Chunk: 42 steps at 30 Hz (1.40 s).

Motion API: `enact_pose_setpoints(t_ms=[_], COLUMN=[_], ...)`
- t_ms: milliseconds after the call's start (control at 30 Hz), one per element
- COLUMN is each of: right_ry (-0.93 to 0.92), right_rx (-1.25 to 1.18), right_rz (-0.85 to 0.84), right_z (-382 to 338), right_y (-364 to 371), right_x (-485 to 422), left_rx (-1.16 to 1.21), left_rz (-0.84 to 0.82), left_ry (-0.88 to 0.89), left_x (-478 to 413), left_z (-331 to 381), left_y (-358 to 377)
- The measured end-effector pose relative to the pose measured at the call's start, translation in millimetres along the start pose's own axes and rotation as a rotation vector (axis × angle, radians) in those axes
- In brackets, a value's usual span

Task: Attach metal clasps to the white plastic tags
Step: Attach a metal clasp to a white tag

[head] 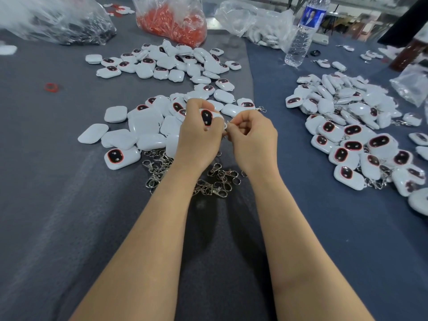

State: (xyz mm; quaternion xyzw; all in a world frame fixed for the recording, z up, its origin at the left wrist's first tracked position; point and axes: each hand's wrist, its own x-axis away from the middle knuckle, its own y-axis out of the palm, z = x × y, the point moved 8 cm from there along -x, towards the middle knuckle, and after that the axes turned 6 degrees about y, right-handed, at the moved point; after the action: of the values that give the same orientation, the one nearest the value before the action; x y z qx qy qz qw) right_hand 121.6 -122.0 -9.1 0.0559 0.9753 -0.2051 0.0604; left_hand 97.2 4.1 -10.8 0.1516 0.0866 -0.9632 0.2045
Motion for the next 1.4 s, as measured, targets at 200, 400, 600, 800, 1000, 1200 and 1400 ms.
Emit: enact_pose_setpoints(t_ms=[200,400,600,800,1000,1200,1400], right_ry=[-0.005,-0.014,-0.049,-0.001,-0.001,-0.015,-0.029], right_rx=[0.022,0.038,0.018,-0.017,-0.002,0.018,0.029], right_rz=[-0.014,-0.019,-0.033,-0.001,0.006,-0.002,-0.012], right_z=[-0.8,-1.5,-5.2,0.2,0.6,-0.7,-1.8], right_y=[2.1,2.8,5.5,1.2,1.5,2.6,3.2], right_x=[1.7,1.7,5.0,0.9,0.9,1.1,1.7], left_rx=[-0.025,-0.044,-0.032,-0.008,-0.019,-0.032,-0.027], left_rz=[0.001,-0.019,0.026,0.041,0.020,0.008,0.003], left_ry=[0.024,0.024,-0.006,-0.018,0.000,0.004,0.005], left_x=[-1.1,-1.3,-2.6,-1.5,-0.1,-0.5,-1.6], left_z=[1.7,-1.1,-3.8,-2.4,-0.3,-2.2,-3.9], left_y=[-0.2,-0.8,-5.9,-4.9,-2.4,-2.1,-3.1])
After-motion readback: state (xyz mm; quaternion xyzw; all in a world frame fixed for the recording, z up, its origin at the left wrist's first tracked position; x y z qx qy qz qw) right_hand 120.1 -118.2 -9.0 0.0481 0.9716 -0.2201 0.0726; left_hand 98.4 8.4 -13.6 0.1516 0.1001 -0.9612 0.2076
